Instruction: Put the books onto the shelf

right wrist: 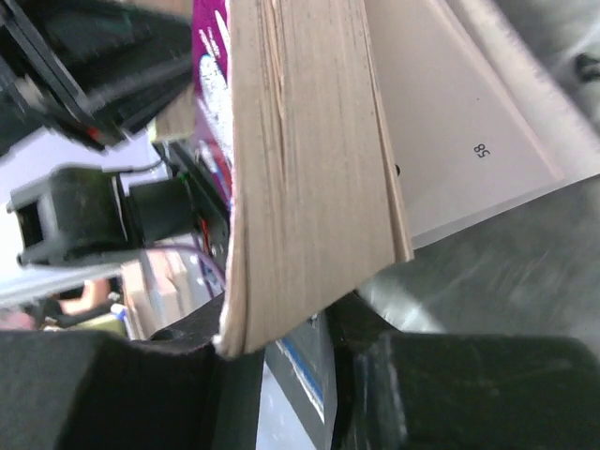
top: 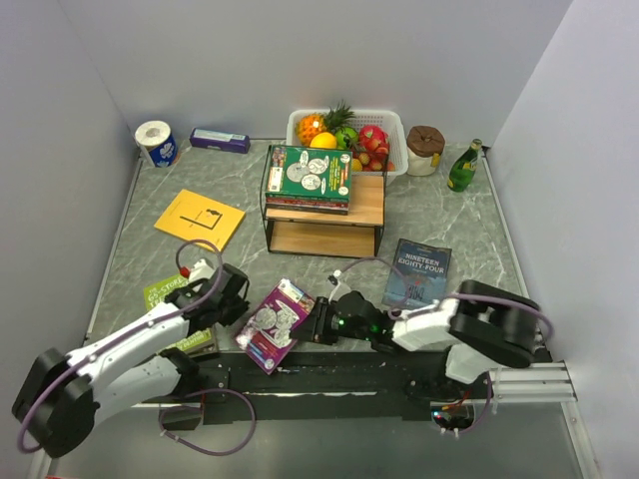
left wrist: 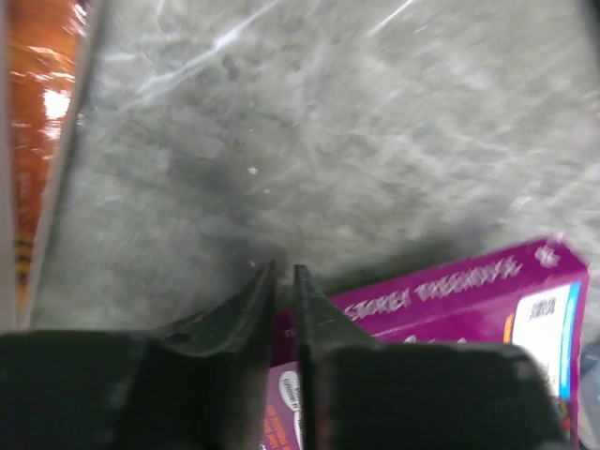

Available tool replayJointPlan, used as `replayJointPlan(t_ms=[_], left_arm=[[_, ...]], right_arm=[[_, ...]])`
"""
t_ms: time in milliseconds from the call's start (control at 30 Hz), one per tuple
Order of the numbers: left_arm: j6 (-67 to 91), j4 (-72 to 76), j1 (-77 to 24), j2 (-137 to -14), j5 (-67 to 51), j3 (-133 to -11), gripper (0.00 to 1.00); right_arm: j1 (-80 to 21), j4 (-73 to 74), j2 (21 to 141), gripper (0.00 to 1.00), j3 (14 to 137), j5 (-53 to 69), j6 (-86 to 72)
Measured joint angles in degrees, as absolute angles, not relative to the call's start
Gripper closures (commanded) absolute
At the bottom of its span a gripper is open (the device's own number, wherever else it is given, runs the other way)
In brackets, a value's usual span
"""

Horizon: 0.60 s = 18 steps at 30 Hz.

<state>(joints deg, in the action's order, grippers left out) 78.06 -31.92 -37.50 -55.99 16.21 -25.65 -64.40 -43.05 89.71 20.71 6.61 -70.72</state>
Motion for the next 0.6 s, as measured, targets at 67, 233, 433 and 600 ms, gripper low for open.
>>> replayJointPlan(t_ms=[67, 233, 433, 600], left_arm=[[78.17, -35.88, -37.58, -53.39, 17.91, -28.27, 0.49], [77.19, -42.13, -37.54, -45.45, 22.70, -35.75, 0.08], [73.89, -44.47, -37.47, -33.87, 26.79, -43.27, 0.01], [63.02, -37.74, -37.36, -27.14, 22.57, -47.81, 0.04]], right_arm=[[-65.54, -37.98, 84.44, 1.00, 20.99, 5.80, -67.42], [-69.87, -16.97, 71.92, 1.00, 29.34, 5.32, -56.82], [-72.51, 10.07, 61.98, 1.00, 46.35, 8.19, -44.80], [-72.42, 31.83, 58.85, 1.00, 64.36, 8.84, -34.46]])
